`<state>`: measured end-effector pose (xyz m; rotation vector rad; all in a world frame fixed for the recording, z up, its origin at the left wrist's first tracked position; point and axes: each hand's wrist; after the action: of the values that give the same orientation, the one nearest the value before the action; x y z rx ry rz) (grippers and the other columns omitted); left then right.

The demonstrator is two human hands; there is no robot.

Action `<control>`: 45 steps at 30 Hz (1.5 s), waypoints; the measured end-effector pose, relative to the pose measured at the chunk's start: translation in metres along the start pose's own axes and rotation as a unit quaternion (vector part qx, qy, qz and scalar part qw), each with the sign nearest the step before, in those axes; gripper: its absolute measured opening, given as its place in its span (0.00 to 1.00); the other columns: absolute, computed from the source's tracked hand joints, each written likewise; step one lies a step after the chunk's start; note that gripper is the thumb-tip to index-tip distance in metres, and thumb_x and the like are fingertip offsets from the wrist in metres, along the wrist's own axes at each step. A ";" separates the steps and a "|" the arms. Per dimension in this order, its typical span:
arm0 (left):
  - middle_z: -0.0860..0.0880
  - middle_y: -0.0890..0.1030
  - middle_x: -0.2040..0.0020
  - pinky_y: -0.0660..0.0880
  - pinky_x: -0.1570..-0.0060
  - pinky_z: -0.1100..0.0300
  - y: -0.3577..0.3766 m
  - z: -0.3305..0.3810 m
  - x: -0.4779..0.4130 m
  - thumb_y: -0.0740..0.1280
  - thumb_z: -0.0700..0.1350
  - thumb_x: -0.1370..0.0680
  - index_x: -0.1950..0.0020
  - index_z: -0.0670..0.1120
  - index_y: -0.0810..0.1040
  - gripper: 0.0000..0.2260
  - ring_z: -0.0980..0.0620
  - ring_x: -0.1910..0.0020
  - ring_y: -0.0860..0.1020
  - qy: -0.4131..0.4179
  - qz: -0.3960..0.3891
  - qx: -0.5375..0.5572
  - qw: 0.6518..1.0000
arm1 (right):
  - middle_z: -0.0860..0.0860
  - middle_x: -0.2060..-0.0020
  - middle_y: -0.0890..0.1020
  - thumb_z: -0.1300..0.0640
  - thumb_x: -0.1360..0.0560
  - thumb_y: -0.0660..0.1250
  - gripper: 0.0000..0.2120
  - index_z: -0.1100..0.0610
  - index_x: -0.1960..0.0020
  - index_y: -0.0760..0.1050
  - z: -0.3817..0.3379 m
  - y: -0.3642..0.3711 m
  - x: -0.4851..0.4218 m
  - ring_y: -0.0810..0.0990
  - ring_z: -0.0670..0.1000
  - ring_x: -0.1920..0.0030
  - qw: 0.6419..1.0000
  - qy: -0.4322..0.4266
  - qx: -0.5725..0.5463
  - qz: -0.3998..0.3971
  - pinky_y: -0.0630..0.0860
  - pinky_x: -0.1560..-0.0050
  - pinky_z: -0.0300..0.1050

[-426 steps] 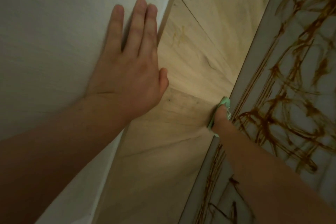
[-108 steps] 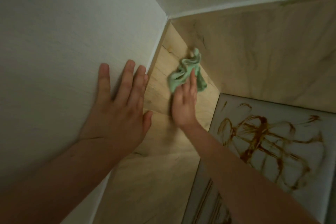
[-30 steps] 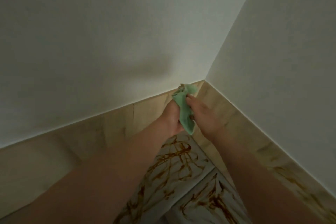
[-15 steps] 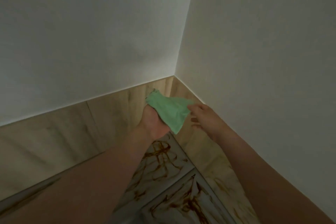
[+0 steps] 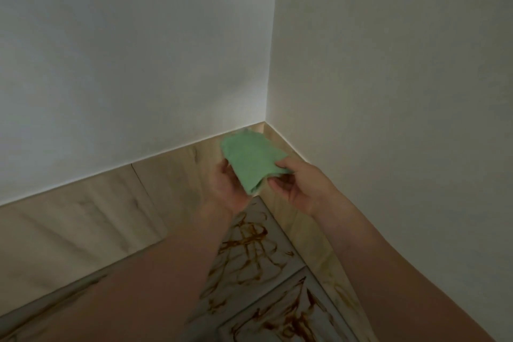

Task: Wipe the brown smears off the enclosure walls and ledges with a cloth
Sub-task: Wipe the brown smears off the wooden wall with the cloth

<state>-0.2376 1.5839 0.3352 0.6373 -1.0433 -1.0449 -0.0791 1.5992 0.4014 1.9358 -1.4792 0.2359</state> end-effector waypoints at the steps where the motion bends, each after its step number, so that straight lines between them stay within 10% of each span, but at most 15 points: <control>1: 0.38 0.82 0.35 0.79 0.40 0.46 -0.010 -0.014 -0.002 0.52 0.54 0.15 0.30 0.42 0.77 0.24 0.39 0.44 0.84 -0.014 0.002 -0.008 1.000 | 0.57 0.61 0.82 0.62 0.19 0.67 0.03 0.62 0.47 0.77 0.006 -0.003 -0.005 0.82 0.51 0.66 0.999 0.019 0.043 0.010 0.84 0.67 0.42; 6: 0.37 0.76 0.28 0.71 0.34 0.41 -0.041 -0.049 -0.027 0.50 0.60 0.15 0.24 0.43 0.72 0.29 0.35 0.31 0.74 -0.072 0.026 0.047 0.996 | 0.54 0.57 0.84 0.55 0.19 0.67 0.07 0.59 0.48 0.79 0.031 -0.031 -0.037 0.82 0.50 0.60 0.966 0.104 0.229 0.065 0.80 0.61 0.43; 14: 0.41 0.82 0.35 0.63 0.24 0.40 -0.045 -0.039 -0.106 0.52 0.52 0.15 0.34 0.45 0.80 0.21 0.38 0.32 0.76 -0.066 0.066 0.131 0.987 | 0.52 0.67 0.84 0.54 0.20 0.65 0.09 0.58 0.54 0.79 -0.001 -0.024 -0.104 0.82 0.50 0.65 0.964 0.141 0.213 0.075 0.78 0.59 0.45; 20: 0.41 0.82 0.36 0.61 0.23 0.41 -0.074 -0.043 -0.180 0.56 0.52 0.17 0.33 0.44 0.80 0.21 0.38 0.34 0.77 -0.107 0.054 0.195 0.974 | 0.54 0.59 0.88 0.49 0.19 0.64 0.15 0.59 0.47 0.82 -0.014 -0.023 -0.177 0.85 0.52 0.58 0.868 0.150 0.457 0.121 0.82 0.54 0.47; 30: 0.44 0.82 0.49 0.78 0.54 0.52 -0.094 -0.047 -0.321 0.57 0.56 0.16 0.37 0.44 0.82 0.22 0.45 0.56 0.82 -0.109 0.097 0.118 0.982 | 0.57 0.63 0.82 0.61 0.17 0.64 0.08 0.65 0.51 0.78 -0.077 -0.023 -0.282 0.81 0.55 0.60 0.830 -0.033 0.542 0.127 0.77 0.62 0.41; 32: 0.43 0.84 0.51 0.81 0.53 0.55 -0.063 -0.045 -0.347 0.53 0.60 0.15 0.37 0.43 0.82 0.26 0.46 0.56 0.84 -0.091 0.057 0.038 0.993 | 0.51 0.63 0.84 0.58 0.18 0.64 0.07 0.57 0.51 0.80 -0.081 -0.025 -0.285 0.83 0.50 0.62 0.764 -0.069 0.634 0.095 0.77 0.60 0.41; 34: 0.44 0.82 0.35 0.75 0.31 0.46 -0.037 -0.055 -0.373 0.55 0.70 0.19 0.28 0.49 0.77 0.32 0.46 0.37 0.81 -0.077 0.014 -0.069 0.995 | 0.48 0.64 0.82 0.52 0.19 0.63 0.08 0.49 0.53 0.80 -0.082 -0.031 -0.289 0.81 0.46 0.63 0.631 -0.093 0.769 0.046 0.76 0.58 0.43; 39: 0.54 0.45 0.15 0.44 0.18 0.50 -0.053 -0.101 -0.416 0.46 0.64 0.17 0.15 0.56 0.44 0.32 0.55 0.17 0.44 0.061 0.086 -0.326 0.940 | 0.47 0.59 0.78 0.45 0.23 0.47 0.19 0.50 0.50 0.76 -0.074 -0.039 -0.299 0.78 0.50 0.56 0.378 -0.087 0.920 -0.054 0.77 0.54 0.53; 45: 0.51 0.42 0.15 0.42 0.19 0.50 -0.072 -0.106 -0.408 0.45 0.56 0.12 0.15 0.49 0.43 0.27 0.51 0.16 0.41 -0.022 0.106 -0.378 0.920 | 0.54 0.57 0.78 0.61 0.27 0.62 0.06 0.57 0.56 0.78 -0.061 -0.052 -0.323 0.78 0.58 0.51 0.247 -0.282 0.926 -0.044 0.75 0.43 0.52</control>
<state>-0.2189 1.9246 0.0772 -0.1277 -0.6432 -1.1632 -0.1251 1.8956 0.2578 4.1257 -0.8990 2.4295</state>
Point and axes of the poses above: each hand's wrist, its own x-axis away from the middle knuckle, its own y-axis out of the palm, z = x × y
